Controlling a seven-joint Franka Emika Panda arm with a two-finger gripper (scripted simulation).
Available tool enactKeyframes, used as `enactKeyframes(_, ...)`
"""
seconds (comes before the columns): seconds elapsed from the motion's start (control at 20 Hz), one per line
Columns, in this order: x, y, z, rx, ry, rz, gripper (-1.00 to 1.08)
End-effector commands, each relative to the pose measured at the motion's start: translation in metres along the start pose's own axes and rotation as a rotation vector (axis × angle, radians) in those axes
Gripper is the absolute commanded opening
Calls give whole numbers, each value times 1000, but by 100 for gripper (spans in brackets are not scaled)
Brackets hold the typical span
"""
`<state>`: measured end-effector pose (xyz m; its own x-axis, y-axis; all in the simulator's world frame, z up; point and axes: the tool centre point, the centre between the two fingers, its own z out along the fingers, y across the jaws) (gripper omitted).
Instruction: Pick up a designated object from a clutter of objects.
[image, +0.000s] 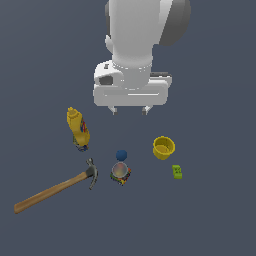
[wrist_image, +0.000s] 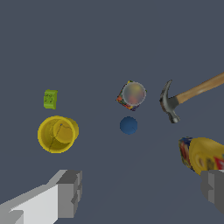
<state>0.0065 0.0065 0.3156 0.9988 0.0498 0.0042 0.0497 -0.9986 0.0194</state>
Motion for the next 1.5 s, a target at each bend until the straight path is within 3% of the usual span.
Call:
enactKeyframes(0.0, 0, 0, 0, 0, 0, 0, 100)
enactKeyframes(0.6, 1, -33, -8, 9, -1, -54, 100)
enactKeyframes(1.05, 18, -18, 0, 19, -2, 7, 100)
enactKeyframes(1.45, 56, 18, 22, 37, -5, 150, 100)
